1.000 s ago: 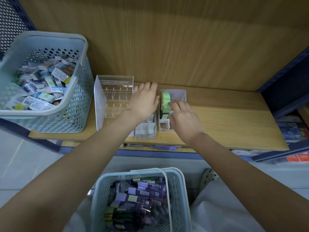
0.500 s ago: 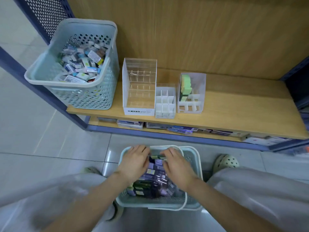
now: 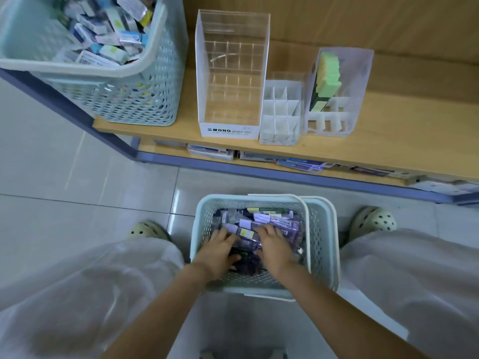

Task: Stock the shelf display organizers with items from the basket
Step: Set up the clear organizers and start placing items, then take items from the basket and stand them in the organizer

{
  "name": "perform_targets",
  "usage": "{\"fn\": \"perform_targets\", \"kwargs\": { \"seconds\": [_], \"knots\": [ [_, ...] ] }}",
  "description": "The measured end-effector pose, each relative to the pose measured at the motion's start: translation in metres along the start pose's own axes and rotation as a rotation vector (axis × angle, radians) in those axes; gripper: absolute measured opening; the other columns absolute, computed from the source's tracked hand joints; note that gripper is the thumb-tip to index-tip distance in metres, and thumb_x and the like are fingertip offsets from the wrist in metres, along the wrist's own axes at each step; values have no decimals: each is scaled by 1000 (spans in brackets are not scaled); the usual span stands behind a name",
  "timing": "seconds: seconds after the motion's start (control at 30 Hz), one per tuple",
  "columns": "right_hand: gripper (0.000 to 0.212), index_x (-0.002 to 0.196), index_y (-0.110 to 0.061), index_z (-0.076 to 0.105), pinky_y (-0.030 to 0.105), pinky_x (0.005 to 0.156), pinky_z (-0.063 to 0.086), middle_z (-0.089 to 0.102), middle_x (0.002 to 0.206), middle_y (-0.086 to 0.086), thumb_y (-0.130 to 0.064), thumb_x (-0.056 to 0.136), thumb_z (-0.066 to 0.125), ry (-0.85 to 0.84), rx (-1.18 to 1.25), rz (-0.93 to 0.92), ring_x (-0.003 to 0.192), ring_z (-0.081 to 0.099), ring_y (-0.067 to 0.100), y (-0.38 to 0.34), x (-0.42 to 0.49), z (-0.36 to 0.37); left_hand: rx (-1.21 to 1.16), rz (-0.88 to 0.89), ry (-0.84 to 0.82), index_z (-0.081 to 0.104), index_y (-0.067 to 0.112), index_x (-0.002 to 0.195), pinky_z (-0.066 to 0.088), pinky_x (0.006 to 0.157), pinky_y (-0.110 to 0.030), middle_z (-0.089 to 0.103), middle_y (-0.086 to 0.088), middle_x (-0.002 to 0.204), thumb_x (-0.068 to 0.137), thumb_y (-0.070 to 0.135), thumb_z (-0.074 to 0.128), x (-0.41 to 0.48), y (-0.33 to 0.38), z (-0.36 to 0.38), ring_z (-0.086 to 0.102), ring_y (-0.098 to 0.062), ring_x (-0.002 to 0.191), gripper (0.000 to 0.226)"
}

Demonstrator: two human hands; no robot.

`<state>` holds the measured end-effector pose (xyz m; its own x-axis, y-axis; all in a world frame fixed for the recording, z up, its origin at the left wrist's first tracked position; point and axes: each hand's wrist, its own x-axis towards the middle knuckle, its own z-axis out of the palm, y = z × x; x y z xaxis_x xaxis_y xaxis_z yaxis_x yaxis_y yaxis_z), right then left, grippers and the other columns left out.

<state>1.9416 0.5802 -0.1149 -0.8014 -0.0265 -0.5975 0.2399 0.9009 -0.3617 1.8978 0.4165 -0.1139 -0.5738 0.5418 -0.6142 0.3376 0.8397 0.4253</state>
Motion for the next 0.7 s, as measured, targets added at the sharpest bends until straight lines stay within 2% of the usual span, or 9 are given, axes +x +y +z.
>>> {"fn": "perform_targets", "kwargs": {
  "seconds": [0.13, 0.2, 0.3, 0.4, 0.5, 0.6, 0.7],
  "knots": [
    [45, 132, -14, 45, 35, 101, 36, 44, 132, 7, -22, 90, 58, -60, -23, 3, 122, 42, 27, 4, 3, -5, 61, 9, -8, 34, 25, 141, 21, 107, -32, 32, 0, 145, 98, 40, 40, 0, 7, -1, 27, -20, 133, 47],
    [47, 134, -13, 43, 36, 102, 35, 44, 133, 8, -29, 92, 56, -92, -65, -10, 124, 39, 27, 6, 1, -5, 75, 22, 2, 37, 27, 139, 20, 106, -33, 34, 1, 142, 97, 40, 42, 0, 8, -4, 28, -19, 131, 44],
    [47, 136, -11, 41, 35, 103, 34, 45, 135, 8, -28, 94, 54, -98, -43, -14, 125, 40, 26, 4, -4, -2, 58, 44, 2, 47, 29, 133, 21, 103, -31, 40, 2, 136, 96, 38, 44, 0, 6, -8, 31, -18, 128, 38],
    [46, 133, -11, 45, 34, 100, 37, 50, 132, 10, -29, 92, 56, -125, 12, 5, 122, 44, 28, 4, -6, -4, -32, 77, 23, 54, 23, 128, 29, 102, -31, 48, -1, 130, 98, 34, 41, -2, 3, -8, 42, -22, 122, 34],
    [49, 134, -9, 45, 38, 103, 36, 46, 132, 13, -30, 91, 59, -185, 28, 48, 123, 43, 31, 6, -7, -10, -214, 78, 76, 55, 10, 117, 41, 92, -35, 57, -7, 118, 99, 35, 38, -9, 5, -12, 55, -26, 107, 35],
    [47, 132, -8, 46, 37, 100, 40, 50, 128, 14, -17, 89, 62, -204, 83, 79, 119, 49, 33, 8, -11, -11, -353, 50, 189, 53, 15, 102, 42, 82, -29, 58, 5, 102, 99, 34, 40, -18, 12, -21, 56, -14, 94, 23],
    [30, 119, -3, 52, 32, 78, 43, 61, 115, 18, 0, 89, 53, -174, 62, 93, 105, 59, 32, 7, -15, -15, -462, 7, 312, 52, 19, 98, 37, 66, -21, 56, 7, 83, 99, 28, 43, -25, 17, -27, 53, -7, 75, 13]
  ]
}}
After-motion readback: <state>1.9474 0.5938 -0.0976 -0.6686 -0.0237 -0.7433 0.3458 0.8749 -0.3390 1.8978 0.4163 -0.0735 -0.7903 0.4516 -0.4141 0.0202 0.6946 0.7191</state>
